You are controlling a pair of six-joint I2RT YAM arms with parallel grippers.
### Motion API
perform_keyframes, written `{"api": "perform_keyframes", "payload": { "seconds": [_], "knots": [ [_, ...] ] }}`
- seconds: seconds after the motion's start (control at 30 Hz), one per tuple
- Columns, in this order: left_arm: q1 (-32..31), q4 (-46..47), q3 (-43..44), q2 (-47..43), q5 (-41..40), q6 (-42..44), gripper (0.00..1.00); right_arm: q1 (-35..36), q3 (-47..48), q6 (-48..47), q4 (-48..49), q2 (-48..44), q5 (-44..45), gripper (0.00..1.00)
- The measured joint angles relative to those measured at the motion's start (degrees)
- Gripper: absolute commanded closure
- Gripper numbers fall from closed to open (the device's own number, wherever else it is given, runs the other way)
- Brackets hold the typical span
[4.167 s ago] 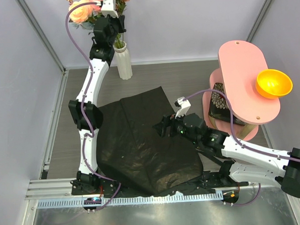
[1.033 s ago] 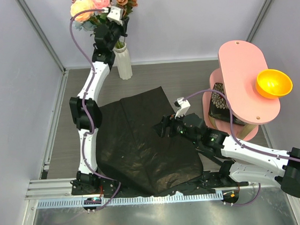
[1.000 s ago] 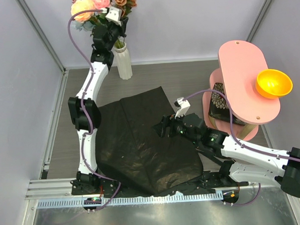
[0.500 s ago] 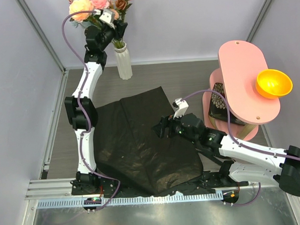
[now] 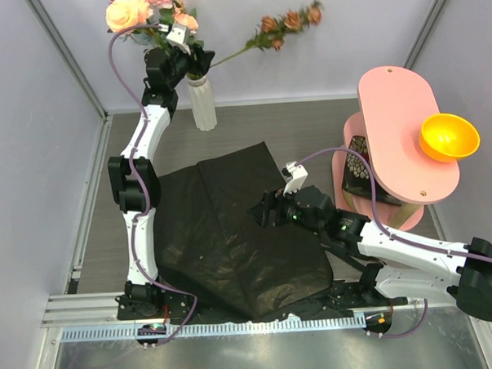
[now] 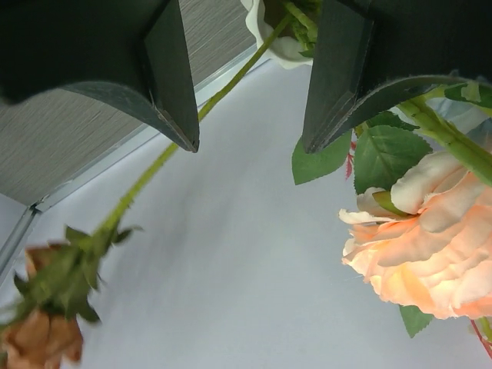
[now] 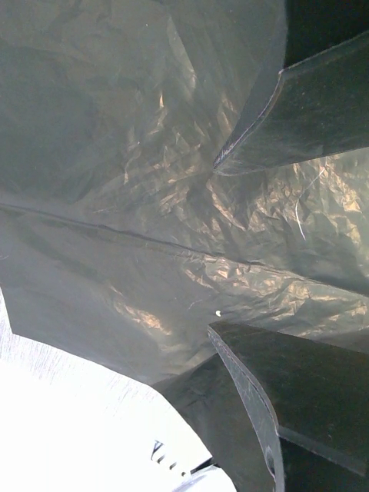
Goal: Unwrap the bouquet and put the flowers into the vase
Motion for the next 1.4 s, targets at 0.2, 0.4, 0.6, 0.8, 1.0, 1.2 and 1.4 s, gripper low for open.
{"api": "perform_keyframes", "payload": {
  "seconds": [0.2,0.4,0.6,0.8,1.0,1.2,1.4],
  "knots": [
    [-0.1,-0.4,0.0,-0.1,0.0,-0.8,0.38,0.0,0.3,0.4,-0.2,0.4,0.1,0.16],
    [-0.9,-2.3,-2.1,-2.4,1.0,-4.2,0.37,-3.1,9.3,2.0,-4.7,9.2,1.7,0.16],
    [-1.8,-4.0,-12.5,-12.2,1.6,-9.9,0.35,-6.8,24.9,1.1,-7.1,21.4,5.7,0.14],
    [-2.2,-4.6,-18.9,-22.9,2.8,-15.1,0.35,-9.3,33.7,1.9,-8.2,27.1,9.8,0.12],
    [-2.2,-4.2,-23.5,-30.8,5.5,-21.0,0.34,-12.7,40.8,9.3,-8.0,33.2,17.3,0.07],
    [-2.3,-6.1,-33.8,-37.9,3.9,-25.1,0.34,-14.8,50.0,13.5,-1.6,41.9,23.0,0.07],
    [-2.3,-12.5,-41.4,-44.1,-4.2,-24.0,0.31,-17.6,56.8,17.3,9.0,51.8,26.0,0.07]
  ]
}}
